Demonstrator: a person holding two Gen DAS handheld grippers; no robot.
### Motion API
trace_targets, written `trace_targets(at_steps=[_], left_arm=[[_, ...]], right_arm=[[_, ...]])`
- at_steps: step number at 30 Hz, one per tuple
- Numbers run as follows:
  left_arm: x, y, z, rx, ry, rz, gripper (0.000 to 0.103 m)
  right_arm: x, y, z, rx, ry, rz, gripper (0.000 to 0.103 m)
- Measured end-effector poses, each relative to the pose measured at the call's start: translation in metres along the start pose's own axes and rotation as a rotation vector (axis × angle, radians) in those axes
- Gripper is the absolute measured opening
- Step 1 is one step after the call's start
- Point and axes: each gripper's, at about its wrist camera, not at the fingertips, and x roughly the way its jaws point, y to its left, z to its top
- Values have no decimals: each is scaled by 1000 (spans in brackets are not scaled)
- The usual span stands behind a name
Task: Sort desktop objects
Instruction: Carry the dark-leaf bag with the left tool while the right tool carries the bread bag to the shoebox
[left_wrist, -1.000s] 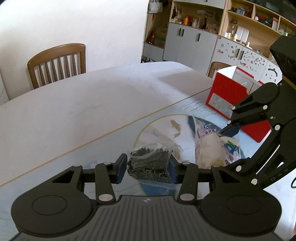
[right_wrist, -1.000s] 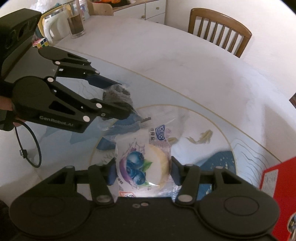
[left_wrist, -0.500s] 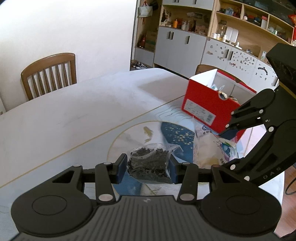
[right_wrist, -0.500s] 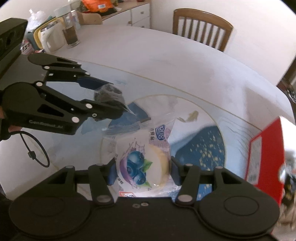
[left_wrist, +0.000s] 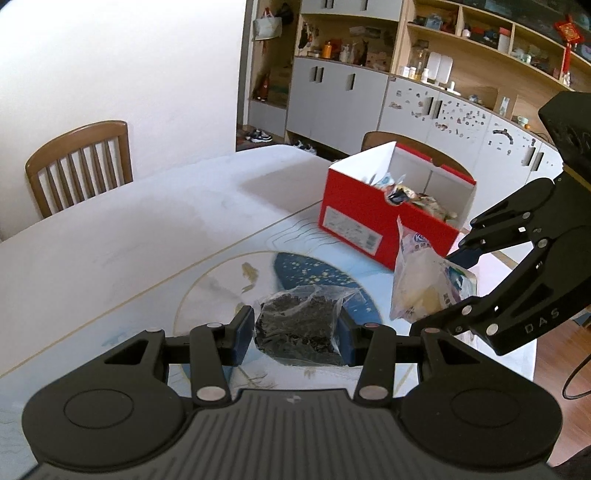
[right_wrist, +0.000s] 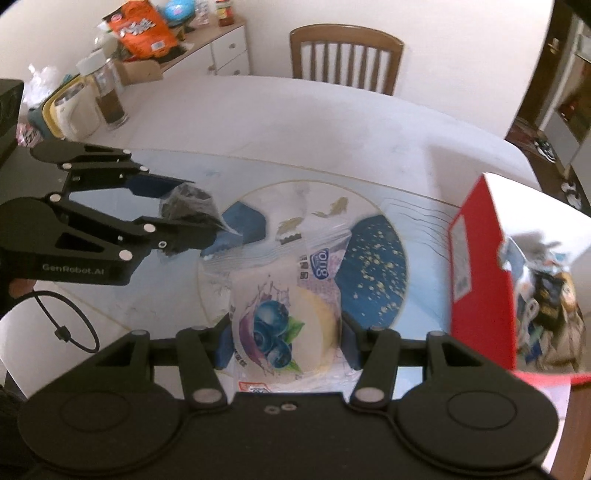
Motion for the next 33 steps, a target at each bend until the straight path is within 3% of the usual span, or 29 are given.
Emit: trace_targets(at_steps=[14, 33], left_arm=[[3, -36, 27, 29, -29, -28, 45], [50, -110, 80, 61, -40, -24, 45]], right_arm=[[-50, -40, -20, 123, -86, -67, 55], [-71, -134, -35, 131, -100, -55, 55]])
